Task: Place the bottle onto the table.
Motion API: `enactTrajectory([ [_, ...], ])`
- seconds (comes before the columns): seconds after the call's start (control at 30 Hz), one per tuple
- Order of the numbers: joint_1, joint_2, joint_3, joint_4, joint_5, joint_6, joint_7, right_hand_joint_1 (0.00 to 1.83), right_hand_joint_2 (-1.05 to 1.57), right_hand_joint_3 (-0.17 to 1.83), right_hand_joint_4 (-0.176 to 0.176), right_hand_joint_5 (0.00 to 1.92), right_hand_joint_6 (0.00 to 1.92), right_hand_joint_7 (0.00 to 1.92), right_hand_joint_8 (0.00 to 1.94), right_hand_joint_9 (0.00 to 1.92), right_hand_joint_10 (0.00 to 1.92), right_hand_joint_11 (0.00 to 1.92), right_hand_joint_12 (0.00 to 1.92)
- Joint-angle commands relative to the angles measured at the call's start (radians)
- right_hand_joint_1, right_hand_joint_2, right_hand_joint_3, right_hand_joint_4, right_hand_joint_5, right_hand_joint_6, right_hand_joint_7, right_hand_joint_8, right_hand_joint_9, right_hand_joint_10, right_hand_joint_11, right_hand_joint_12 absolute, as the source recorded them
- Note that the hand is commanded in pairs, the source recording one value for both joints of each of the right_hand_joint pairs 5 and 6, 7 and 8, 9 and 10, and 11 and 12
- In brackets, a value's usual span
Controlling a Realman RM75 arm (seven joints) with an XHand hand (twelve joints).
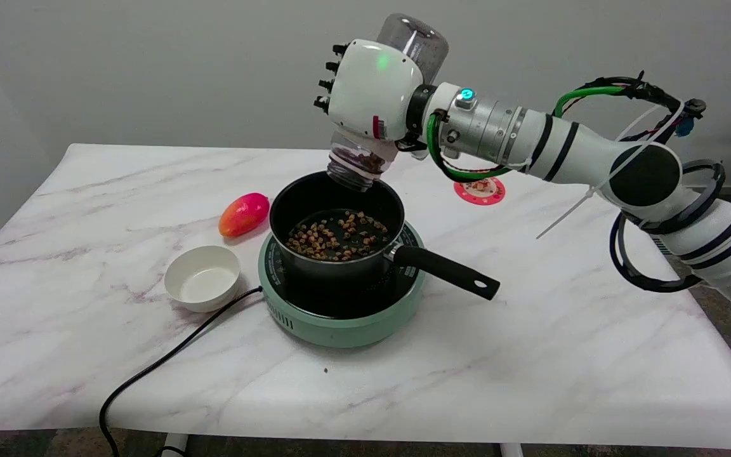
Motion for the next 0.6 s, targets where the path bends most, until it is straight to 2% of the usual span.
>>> enactTrajectory([
  [0.03, -0.018, 0.030, 0.037, -0.005, 0.015, -0.049, 0.028, 1.37, 1.13, 0.61, 0.000, 1.92, 1.92, 1.92, 1.92, 1.33, 1.33, 1.18, 1.18],
  [0.2, -0.060, 0.035, 0.058, -0.016, 0.042, -0.106, 0.032, 1.36, 1.14, 0.60, 0.000, 1.92, 1.92, 1.92, 1.92, 1.33, 1.33, 1.19, 1.19],
  [0.43, -0.073, 0.038, 0.066, -0.058, 0.182, -0.195, 0.032, 1.36, 1.15, 0.60, 0.000, 1.92, 1.92, 1.92, 1.92, 1.34, 1.34, 1.19, 1.19],
  [0.6, -0.108, 0.041, 0.117, -0.069, 0.223, -0.247, 0.040, 1.35, 1.16, 0.59, 0.000, 1.92, 1.92, 1.92, 1.92, 1.34, 1.34, 1.19, 1.19],
])
